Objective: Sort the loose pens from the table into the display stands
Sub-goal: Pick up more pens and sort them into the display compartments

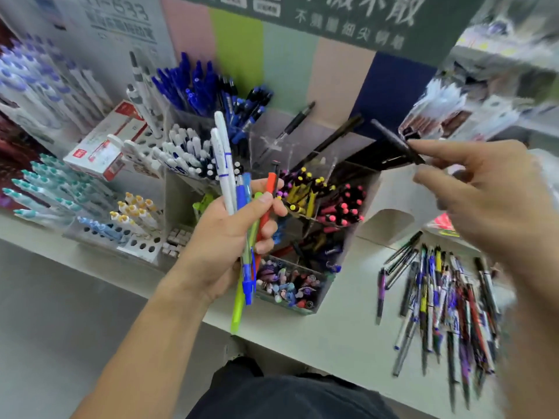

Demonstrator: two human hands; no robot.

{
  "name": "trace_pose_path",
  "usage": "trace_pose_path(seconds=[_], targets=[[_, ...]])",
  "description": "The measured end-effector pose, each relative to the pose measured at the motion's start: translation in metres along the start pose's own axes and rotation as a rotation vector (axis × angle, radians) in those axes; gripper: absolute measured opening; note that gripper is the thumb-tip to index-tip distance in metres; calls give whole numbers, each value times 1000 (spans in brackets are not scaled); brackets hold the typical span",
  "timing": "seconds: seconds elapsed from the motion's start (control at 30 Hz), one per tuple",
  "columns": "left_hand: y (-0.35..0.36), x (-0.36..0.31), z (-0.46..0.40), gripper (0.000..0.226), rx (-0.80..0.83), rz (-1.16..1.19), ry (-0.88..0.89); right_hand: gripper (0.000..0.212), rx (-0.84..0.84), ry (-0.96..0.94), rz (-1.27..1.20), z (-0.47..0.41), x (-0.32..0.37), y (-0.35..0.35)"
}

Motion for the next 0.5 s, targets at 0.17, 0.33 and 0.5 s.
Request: trace_pose_path(seconds=[0.17, 0.33, 0.5], targets=[[18, 0, -6, 10, 2, -165, 21, 13, 2, -191, 377, -38, 24, -16], [22, 1, -7, 5, 2, -192, 24, 16, 223, -355, 533, -68, 50, 6], [16, -4, -7, 8, -62, -126, 24, 30, 220, -320, 399, -73, 39, 14]])
Point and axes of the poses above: each hand's wrist, its own z-axis away from the middle knuckle, its own y-axis out of the palm, x = y × z, the point moved 1 cm from there along -z, towards the middle knuckle, and after that the axes turned 6 degrees about -x, right-handed, at the moved point
